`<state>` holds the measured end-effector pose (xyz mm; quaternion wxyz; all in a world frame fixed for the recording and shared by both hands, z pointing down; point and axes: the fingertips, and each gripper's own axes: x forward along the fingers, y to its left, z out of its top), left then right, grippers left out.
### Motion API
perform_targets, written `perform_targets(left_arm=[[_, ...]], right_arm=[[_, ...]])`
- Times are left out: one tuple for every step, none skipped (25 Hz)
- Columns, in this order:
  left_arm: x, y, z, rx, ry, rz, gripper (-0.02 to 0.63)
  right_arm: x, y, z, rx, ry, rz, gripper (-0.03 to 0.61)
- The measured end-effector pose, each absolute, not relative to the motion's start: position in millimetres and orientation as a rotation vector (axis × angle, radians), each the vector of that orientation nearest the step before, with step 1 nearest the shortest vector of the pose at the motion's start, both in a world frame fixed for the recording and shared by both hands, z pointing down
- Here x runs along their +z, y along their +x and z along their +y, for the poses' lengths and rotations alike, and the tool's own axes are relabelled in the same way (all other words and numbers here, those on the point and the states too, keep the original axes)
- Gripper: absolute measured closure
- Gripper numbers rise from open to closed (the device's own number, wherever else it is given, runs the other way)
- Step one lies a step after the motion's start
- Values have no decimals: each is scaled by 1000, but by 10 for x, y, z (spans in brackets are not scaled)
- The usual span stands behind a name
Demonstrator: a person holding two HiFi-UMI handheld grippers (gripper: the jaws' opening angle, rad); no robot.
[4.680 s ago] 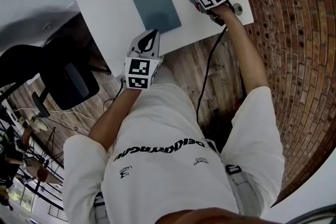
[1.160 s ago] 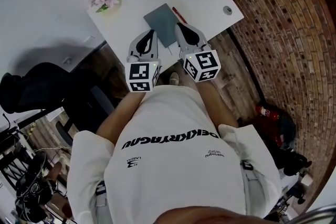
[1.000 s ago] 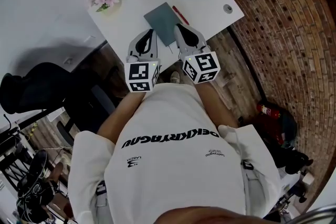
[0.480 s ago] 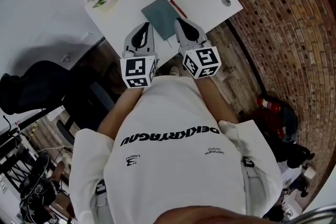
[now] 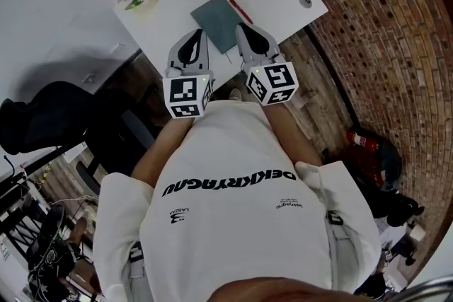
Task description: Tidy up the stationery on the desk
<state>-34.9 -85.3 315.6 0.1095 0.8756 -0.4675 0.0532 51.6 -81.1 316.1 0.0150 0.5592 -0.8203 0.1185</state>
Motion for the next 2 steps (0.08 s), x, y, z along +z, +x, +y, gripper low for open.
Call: perform_targets(left_arm=[[3157,-349,-850,157,2574,-1375,617],[3158,-349,-846,157,2574,-1375,616]], right_arm=[[3162,518,-810,368,1741,-2552,578],[3163,520,-809,368,1742,-2551,578]])
